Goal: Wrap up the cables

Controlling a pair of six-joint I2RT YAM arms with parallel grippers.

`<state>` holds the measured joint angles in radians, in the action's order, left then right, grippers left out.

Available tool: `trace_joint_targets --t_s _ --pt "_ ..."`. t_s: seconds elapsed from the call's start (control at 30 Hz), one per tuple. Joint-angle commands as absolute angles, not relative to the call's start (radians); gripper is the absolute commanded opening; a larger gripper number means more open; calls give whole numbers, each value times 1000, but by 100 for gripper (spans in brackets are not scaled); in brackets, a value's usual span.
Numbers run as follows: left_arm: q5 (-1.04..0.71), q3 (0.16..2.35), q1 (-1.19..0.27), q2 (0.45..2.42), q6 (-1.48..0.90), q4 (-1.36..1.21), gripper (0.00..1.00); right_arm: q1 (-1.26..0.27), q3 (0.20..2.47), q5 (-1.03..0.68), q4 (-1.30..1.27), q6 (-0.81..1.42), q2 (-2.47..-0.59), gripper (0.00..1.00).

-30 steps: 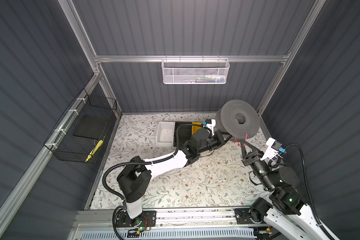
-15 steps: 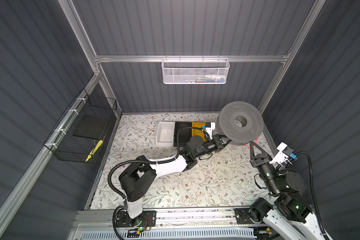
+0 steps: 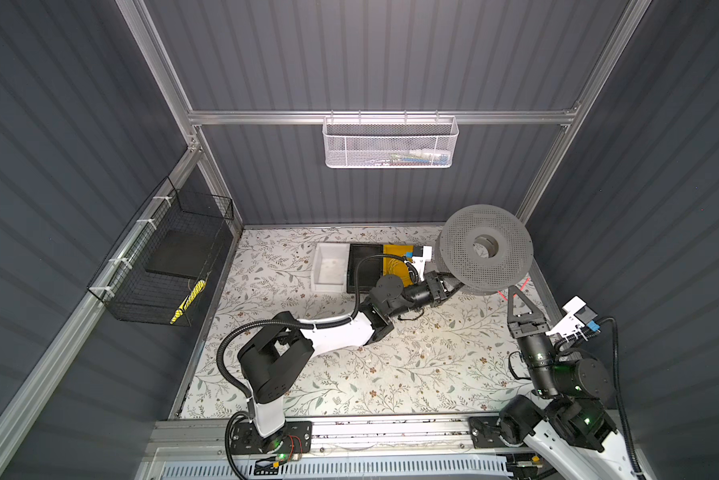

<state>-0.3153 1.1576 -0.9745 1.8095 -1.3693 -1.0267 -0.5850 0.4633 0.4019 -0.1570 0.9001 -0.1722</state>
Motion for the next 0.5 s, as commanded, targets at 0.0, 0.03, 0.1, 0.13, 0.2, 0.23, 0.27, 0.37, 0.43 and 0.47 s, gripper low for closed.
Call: trace_joint_targets --t_s 0.0,0.03,0.1,0.13,0.2,0.23,0.27,0.37,0.43,0.47 --pt "-29 1209 -870 1767 -1470 -1357 0 -566 466 612 -259 949 -143 0" --pt "-29 1208 -871 1767 -1473 -1368 0 -566 457 624 -264 965 -138 0" --pt "-28 1202 -870 1764 -1474 -1397 0 -566 434 665 -268 991 -112 0" --pt "-29 1201 -870 1763 -1473 -1405 0 -565 428 679 -257 1006 -98 0" --pt "-29 1197 -870 1754 -1463 -1403 0 -566 421 688 -251 1011 -74 0" --pt "-29 1196 -870 1750 -1457 -1397 0 -565 421 688 -245 1012 -68 0" --pt "-33 1198 -870 1747 -1451 -1391 0 -566 421 693 -234 1026 -64 0" --pt "-46 1215 -870 1757 -1455 -1403 0 -566 414 703 -237 1064 -61 0" --pt "-64 1229 -870 1765 -1462 -1415 0 -566 401 706 -252 1096 -67 0" --pt "-86 1242 -870 1770 -1462 -1420 0 -566 395 707 -263 1101 -71 0"
